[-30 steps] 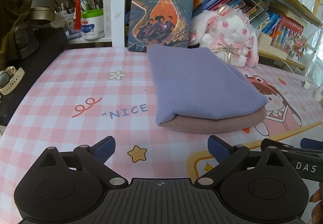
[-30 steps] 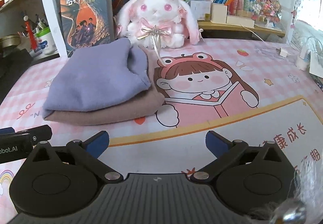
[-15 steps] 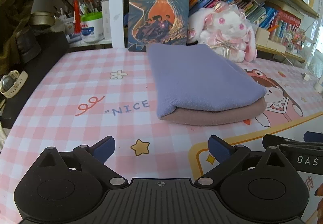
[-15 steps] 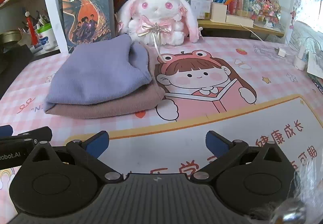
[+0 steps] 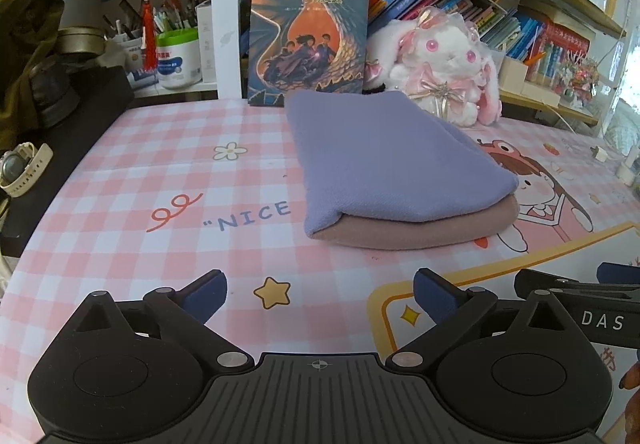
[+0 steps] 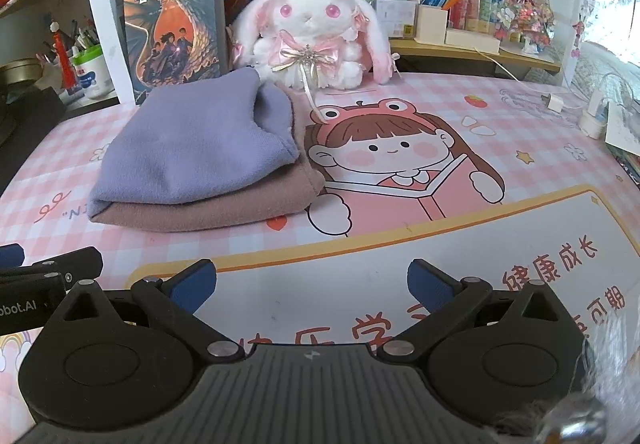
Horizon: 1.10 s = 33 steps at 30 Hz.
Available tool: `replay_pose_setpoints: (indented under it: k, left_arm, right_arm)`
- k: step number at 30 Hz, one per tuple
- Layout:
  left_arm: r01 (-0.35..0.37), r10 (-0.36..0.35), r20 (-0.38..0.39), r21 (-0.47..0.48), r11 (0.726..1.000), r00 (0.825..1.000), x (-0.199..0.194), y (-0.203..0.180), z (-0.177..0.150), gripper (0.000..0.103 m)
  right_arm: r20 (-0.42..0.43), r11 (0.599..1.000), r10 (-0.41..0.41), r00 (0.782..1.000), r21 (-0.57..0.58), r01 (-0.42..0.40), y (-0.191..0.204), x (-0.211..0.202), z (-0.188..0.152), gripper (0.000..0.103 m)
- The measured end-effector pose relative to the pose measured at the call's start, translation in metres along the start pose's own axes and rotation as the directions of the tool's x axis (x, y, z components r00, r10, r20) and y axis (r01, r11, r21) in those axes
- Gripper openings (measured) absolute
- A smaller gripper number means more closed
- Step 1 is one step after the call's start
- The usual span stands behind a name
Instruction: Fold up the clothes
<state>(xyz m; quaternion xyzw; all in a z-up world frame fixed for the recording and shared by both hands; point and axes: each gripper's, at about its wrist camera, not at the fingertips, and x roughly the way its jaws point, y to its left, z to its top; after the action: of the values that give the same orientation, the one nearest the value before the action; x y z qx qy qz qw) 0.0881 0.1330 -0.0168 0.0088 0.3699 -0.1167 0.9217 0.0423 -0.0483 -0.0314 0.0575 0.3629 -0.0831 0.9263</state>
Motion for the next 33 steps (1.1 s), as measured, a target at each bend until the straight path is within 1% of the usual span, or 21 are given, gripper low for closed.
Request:
replay_pose_setpoints:
  k: [27, 33]
  left_arm:
    - [0.013, -0.013, 0.0, 0.002, 1.0, 1.0, 0.0006, 0.0011, -0.0003, 0.103]
    - [0.024, -0.024, -0.001, -0.005, 1.0, 1.0, 0.0011, 0.0024, 0.0004, 0.103]
  right_arm:
    - [-0.01, 1.0, -0.003, 1.0, 0.001, 0.003, 0.0025, 0.0009, 0.0014, 0.103]
    - [-0.012, 1.0, -0.003, 1.0, 0.002, 0.003, 0.0026, 0.0015, 0.0019, 0.103]
